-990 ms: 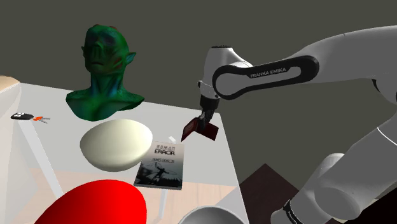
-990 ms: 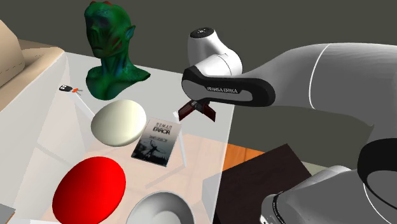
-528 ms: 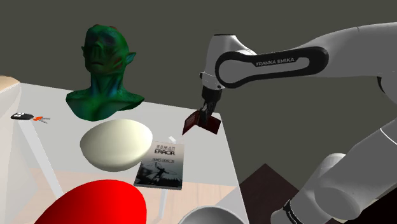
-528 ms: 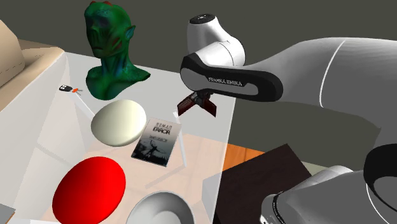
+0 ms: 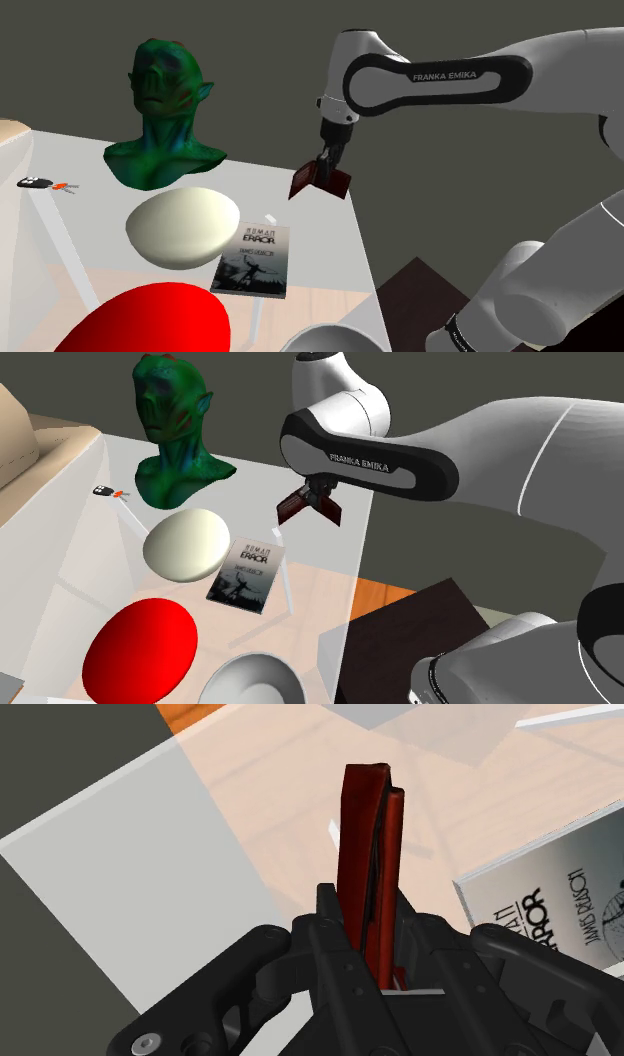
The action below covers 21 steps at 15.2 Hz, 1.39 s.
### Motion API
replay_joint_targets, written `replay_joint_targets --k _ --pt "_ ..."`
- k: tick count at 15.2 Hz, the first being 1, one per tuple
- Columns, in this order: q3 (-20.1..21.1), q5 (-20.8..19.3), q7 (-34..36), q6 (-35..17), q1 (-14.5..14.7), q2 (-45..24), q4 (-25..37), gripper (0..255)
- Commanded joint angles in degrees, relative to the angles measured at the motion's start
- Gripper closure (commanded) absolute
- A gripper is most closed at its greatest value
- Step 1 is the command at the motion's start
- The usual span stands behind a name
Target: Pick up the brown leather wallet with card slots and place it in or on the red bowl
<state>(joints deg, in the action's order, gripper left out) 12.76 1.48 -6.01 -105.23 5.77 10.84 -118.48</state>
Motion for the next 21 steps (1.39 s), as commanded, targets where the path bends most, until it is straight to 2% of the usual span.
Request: replay_joint_targets --k 1,15,21 --pt "-0.04 0.06 -0.03 1.56 0.0 0.4 1.15 255" --pt "-0.25 -0.08 -0.08 11.91 -0.15 0.19 11.7 255" --pt "4.81 1.14 8.27 12.42 3.31 -0.23 12.75 255"
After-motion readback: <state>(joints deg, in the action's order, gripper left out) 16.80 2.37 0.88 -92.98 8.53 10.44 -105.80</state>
